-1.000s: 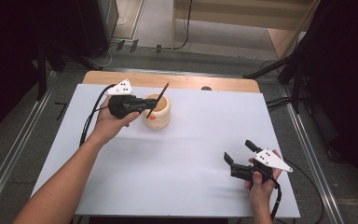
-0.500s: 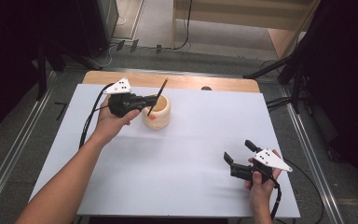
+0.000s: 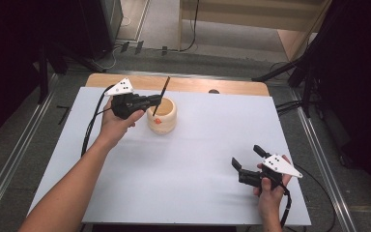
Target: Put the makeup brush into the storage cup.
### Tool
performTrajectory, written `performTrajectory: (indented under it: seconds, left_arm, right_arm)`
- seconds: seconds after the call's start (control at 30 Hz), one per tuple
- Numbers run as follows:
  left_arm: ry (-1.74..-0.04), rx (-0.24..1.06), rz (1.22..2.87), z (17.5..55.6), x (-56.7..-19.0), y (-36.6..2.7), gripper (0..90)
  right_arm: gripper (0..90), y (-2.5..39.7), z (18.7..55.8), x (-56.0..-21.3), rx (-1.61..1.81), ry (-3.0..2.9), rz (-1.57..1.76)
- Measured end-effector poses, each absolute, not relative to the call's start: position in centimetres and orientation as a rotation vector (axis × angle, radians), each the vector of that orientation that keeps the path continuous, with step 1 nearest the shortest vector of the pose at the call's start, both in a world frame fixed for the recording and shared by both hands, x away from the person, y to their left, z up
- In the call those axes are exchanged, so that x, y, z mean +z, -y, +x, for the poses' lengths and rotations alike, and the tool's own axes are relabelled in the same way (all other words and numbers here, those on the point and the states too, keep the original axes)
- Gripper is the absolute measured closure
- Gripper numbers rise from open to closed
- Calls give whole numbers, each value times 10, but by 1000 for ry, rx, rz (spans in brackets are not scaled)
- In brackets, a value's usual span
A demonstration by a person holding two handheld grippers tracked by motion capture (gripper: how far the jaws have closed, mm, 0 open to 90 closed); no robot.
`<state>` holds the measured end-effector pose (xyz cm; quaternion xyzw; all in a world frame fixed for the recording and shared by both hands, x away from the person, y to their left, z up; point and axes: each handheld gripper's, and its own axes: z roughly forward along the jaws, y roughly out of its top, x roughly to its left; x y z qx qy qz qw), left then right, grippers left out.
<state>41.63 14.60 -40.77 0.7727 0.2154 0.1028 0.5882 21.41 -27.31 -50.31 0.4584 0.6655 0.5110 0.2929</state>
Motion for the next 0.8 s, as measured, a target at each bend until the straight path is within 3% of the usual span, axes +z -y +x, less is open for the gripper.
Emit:
performTrajectory:
  seconds: [0.8]
  left_arm:
    - [-546,278,1693,428,-420,-141,853]
  right_arm:
    - [67,273,214,-503,1359,-1775,1220]
